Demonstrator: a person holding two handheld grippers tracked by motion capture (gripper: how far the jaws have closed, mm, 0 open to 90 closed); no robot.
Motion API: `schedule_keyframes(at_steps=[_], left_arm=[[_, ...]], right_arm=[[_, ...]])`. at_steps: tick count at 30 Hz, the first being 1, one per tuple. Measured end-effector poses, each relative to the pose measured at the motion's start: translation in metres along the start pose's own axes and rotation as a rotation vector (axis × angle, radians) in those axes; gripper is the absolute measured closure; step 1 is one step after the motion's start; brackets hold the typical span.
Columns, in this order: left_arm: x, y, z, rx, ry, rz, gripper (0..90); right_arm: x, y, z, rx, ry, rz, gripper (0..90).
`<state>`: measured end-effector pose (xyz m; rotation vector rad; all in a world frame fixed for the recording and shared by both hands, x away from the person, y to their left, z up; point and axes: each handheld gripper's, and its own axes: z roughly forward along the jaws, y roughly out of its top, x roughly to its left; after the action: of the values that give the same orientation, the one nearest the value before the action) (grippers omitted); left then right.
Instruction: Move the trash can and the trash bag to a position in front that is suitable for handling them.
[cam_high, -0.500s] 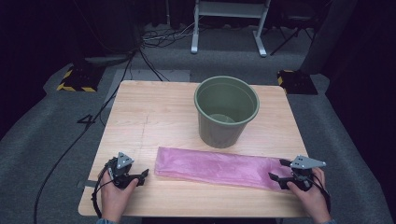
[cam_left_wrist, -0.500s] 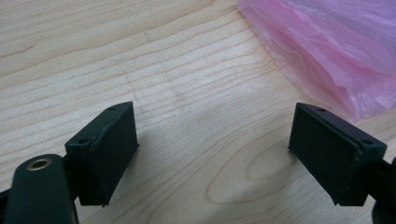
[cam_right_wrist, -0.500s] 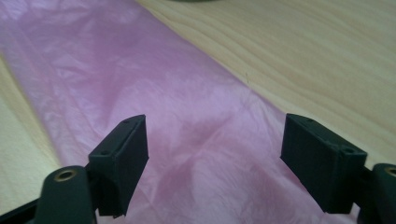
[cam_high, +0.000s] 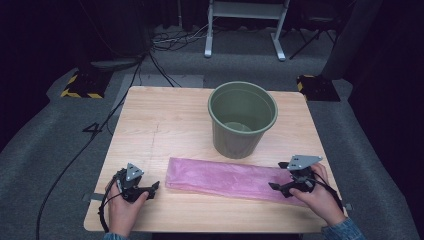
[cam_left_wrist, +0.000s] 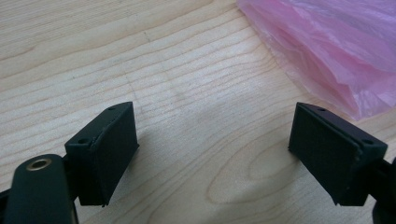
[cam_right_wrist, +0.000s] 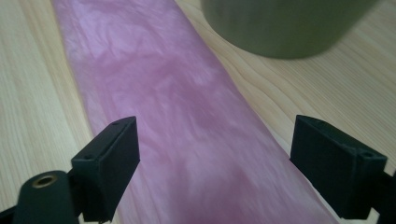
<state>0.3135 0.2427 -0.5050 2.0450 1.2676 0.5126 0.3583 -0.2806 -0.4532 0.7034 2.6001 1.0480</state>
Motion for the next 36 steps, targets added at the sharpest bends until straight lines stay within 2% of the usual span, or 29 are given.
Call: schedule_keyframes(at_steps=[2,6,12,16,20,22,23,24,25,26,27,31,33,36], left_arm=[[0.000,0.000,0.000,-0.002,0.000,-0.002,15.2],[0.000,0.000,0.000,-0.002,0.001,0.000,15.2],[0.000,0.000,0.000,-0.002,0.001,0.000,15.2],[0.000,0.000,0.000,-0.001,0.000,0.001,15.2],[0.000,0.000,0.000,-0.002,-0.001,-0.001,15.1],[0.000,0.000,0.000,-0.001,-0.001,0.000,15.1],[0.000,0.000,0.000,-0.002,0.000,0.000,15.2],[0.000,0.001,0.000,-0.002,0.000,0.000,15.5],[0.000,0.001,0.001,-0.003,0.001,-0.002,15.8],[0.000,0.001,0.001,-0.005,0.002,-0.001,16.0],[0.000,0.001,0.001,-0.005,0.001,-0.001,16.3],[0.000,0.001,0.001,-0.010,0.001,-0.002,17.8],[0.000,0.001,0.000,-0.017,-0.002,-0.003,21.8],[0.001,0.002,0.000,-0.023,-0.013,-0.005,33.0]], right_arm=[[0.003,0.008,0.010,0.004,0.030,-0.003,15.8],[0.008,0.020,0.032,0.038,0.060,-0.022,15.6],[0.015,0.024,0.056,0.130,0.124,-0.067,16.0],[0.015,0.023,0.065,0.195,0.143,-0.088,15.3],[0.016,0.023,0.068,0.205,0.139,-0.099,13.1],[0.017,0.025,0.067,0.222,0.137,-0.096,16.7],[0.018,0.026,0.066,0.235,0.134,-0.094,20.8],[0.019,0.028,0.064,0.247,0.131,-0.092,31.5],[0.020,0.030,0.062,0.259,0.137,-0.099,49.0],[0.020,0.032,0.060,0.271,0.140,-0.104,56.1],[0.021,0.033,0.059,0.281,0.134,-0.099,59.1],[0.025,0.035,0.059,0.300,0.146,-0.077,86.3],[0.027,0.035,0.058,0.292,0.152,-0.070,89.5],[0.027,0.033,0.057,0.266,0.162,-0.054,90.0]])
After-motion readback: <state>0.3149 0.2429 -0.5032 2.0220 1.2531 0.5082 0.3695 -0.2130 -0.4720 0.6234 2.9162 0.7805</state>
